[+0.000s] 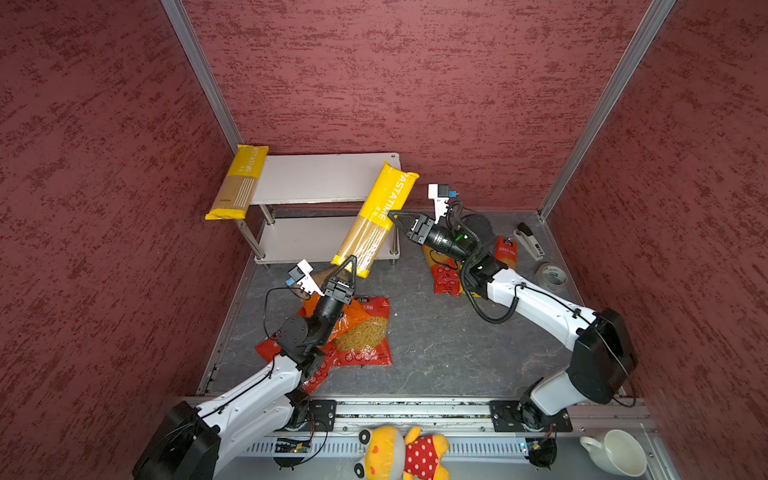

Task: Place and organize the pasta boxes and bags onto the shelf
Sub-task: 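Carry the upright pack to the top shelf with the left gripper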

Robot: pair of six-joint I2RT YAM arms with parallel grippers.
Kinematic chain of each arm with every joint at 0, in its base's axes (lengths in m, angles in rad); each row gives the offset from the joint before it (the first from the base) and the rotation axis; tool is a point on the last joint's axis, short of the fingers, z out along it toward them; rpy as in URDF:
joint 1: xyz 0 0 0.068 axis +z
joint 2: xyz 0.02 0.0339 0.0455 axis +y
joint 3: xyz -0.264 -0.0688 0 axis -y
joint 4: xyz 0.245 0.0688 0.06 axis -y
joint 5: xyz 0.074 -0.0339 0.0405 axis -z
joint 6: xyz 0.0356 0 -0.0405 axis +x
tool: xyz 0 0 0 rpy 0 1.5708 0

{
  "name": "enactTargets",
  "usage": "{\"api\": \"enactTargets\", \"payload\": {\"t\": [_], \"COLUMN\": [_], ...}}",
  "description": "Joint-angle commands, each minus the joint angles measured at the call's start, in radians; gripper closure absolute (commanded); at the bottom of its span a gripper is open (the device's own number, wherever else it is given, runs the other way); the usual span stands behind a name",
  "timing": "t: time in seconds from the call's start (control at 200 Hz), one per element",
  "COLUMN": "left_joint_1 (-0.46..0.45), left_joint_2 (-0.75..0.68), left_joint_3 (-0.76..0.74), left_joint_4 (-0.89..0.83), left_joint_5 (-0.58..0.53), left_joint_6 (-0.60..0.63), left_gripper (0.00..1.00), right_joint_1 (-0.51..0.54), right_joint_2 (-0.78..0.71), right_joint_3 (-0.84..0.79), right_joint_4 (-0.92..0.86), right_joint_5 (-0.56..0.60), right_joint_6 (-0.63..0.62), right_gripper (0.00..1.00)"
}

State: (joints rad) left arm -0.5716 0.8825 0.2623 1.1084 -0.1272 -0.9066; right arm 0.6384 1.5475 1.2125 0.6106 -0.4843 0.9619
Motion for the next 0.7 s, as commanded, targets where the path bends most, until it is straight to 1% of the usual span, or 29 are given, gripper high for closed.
{"api": "enactTargets", "payload": {"t": [0.0,0.165,0.22,0.271,0.346,0.366,0.466,0.566,0.616,0.696], "left_joint_1": [0.014,0.025,0.047,0.078,0.124,0.136,0.198,0.253,0.285,0.349], "left_joint_2": [-0.028,-0.027,-0.039,-0.057,-0.082,-0.087,-0.102,-0.128,-0.138,-0.137], "left_joint_3": [0.069,0.074,0.083,0.104,0.145,0.156,0.211,0.282,0.331,0.41], "left_joint_4": [0.132,0.176,0.176,0.14,0.066,0.047,-0.055,-0.218,-0.334,-0.492], "left_joint_5": [-0.085,-0.147,-0.161,-0.164,-0.157,-0.157,-0.161,-0.198,-0.211,-0.204], "left_joint_6": [0.047,0.078,0.088,0.089,0.093,0.093,0.076,0.061,0.045,0.015], "left_gripper": [1.0,1.0,1.0,1.0,1.0,1.0,1.0,1.0,1.0,1.0], "right_joint_1": [0.004,-0.004,-0.005,-0.007,-0.009,-0.009,-0.009,-0.009,-0.009,-0.009], "right_joint_2": [-0.066,-0.081,-0.089,-0.089,-0.089,-0.115,-0.13,-0.147,-0.156,-0.167], "right_joint_3": [-0.018,-0.043,-0.054,-0.066,-0.086,-0.091,-0.13,-0.17,-0.189,-0.208], "right_joint_4": [0.09,0.089,0.09,0.09,0.09,0.09,0.098,0.1,0.1,0.097], "right_joint_5": [0.008,0.01,0.012,0.012,0.012,0.014,0.019,0.03,0.038,0.044], "right_joint_6": [-0.018,-0.015,-0.017,-0.016,-0.013,-0.012,0.0,0.006,0.007,0.008], "right_gripper": [0.55,0.54,0.54,0.54,0.54,0.54,0.54,0.55,0.55,0.55]}}
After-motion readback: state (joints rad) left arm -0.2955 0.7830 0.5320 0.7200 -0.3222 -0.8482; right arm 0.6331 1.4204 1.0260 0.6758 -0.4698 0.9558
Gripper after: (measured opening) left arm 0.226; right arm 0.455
